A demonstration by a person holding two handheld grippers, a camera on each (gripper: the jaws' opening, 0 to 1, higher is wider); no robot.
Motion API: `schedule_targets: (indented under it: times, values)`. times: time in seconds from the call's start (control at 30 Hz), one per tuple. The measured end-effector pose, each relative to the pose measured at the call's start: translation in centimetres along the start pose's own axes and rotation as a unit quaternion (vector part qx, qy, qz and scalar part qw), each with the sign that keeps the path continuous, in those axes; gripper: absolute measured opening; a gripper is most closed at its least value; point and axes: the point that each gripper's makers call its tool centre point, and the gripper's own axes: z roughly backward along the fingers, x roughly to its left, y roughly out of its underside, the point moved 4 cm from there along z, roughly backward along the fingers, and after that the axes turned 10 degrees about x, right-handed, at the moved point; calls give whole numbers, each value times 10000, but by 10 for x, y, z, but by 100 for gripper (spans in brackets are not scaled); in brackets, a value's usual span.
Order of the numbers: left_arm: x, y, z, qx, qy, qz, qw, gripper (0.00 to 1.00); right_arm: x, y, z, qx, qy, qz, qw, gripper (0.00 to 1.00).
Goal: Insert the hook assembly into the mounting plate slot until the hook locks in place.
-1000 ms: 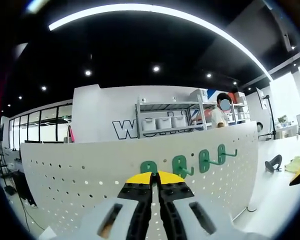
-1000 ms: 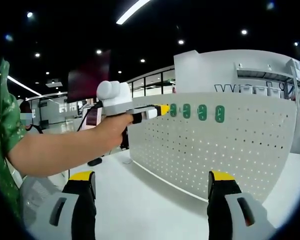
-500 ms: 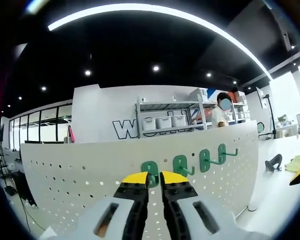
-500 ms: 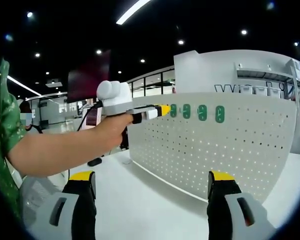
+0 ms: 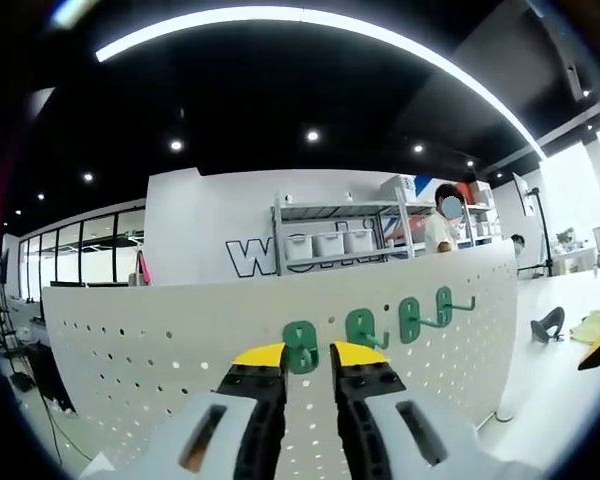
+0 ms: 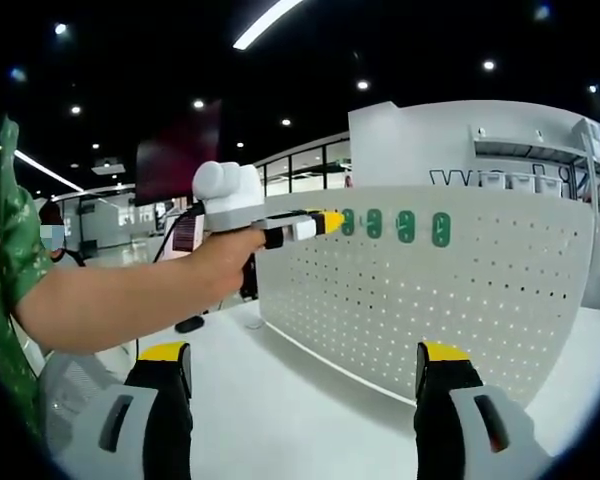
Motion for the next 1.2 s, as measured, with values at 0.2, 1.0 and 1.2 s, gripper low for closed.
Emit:
schedule_targets:
  times: [0.2, 1.0, 1.2]
  values:
    - [-3, -1, 3, 2, 25, -62, 10000, 22, 2, -1, 0, -16, -15, 14, 10000, 95]
    - [-9, 2, 23, 156, 288, -33, 9995, 36, 11, -5, 1, -84, -60, 44, 9999, 95]
    - [-10, 11, 30, 324, 362, 52, 9988, 45, 15, -5, 1, -104, -83, 47, 9999, 95]
